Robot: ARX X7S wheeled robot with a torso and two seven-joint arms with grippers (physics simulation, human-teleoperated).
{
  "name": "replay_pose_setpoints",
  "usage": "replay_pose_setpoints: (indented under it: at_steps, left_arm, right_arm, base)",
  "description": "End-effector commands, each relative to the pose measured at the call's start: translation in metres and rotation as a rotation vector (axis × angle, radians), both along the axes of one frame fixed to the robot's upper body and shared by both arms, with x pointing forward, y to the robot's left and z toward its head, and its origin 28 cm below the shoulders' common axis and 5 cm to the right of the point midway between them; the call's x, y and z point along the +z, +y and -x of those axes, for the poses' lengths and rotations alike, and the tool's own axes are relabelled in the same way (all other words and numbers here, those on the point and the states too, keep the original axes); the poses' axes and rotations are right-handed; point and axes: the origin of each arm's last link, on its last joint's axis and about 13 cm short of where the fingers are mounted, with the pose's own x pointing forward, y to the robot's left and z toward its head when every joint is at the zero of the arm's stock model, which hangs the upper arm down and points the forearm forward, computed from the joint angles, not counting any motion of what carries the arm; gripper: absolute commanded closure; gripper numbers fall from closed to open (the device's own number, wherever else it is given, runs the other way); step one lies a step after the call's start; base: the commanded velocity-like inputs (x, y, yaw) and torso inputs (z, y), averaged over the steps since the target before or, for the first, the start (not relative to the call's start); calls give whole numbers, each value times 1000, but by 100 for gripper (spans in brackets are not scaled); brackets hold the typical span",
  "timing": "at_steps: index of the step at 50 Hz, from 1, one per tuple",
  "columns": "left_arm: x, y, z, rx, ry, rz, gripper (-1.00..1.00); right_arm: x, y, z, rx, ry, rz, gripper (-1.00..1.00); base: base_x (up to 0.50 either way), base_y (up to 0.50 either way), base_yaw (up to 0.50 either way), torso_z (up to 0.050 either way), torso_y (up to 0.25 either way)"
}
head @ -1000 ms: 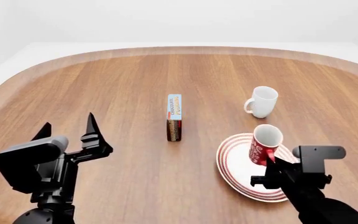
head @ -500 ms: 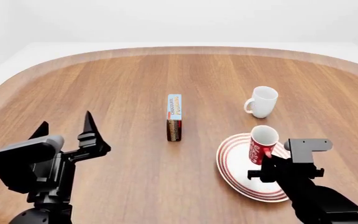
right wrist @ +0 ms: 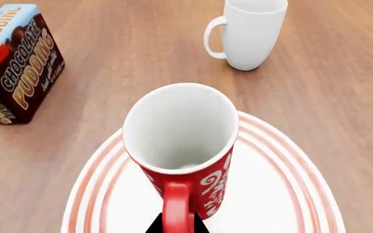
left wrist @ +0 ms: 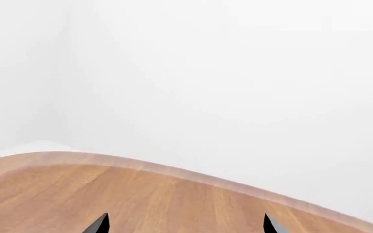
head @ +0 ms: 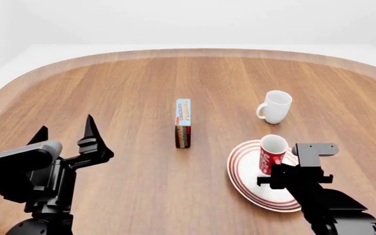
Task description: Pick up the red mug and put it on the plate
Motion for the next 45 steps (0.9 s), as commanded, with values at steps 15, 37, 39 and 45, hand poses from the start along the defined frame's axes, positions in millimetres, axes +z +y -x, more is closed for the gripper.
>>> replay_pose_setpoints:
  at_steps: [15,37,39,45]
  left_arm:
    - [1,1,1,-1,-4,5,-100]
    - [3,1,2,-2,-9,6,-100]
    - [3,1,2,-5,-8,5,-100]
    - [3,1,3,-7,-9,5,-100]
  right_arm:
    - [-6,-1,-4,2,35,11,100]
    - [18,9,28,12,-38,57,-100]
    - [24,10,35,13,-56,64,-100]
    - [47,17,62,7,-159,81,-100]
  base:
    - [0,0,0,0,0]
    - [0,0,0,0,0]
    - [0,0,0,0,0]
    - [0,0,0,0,0]
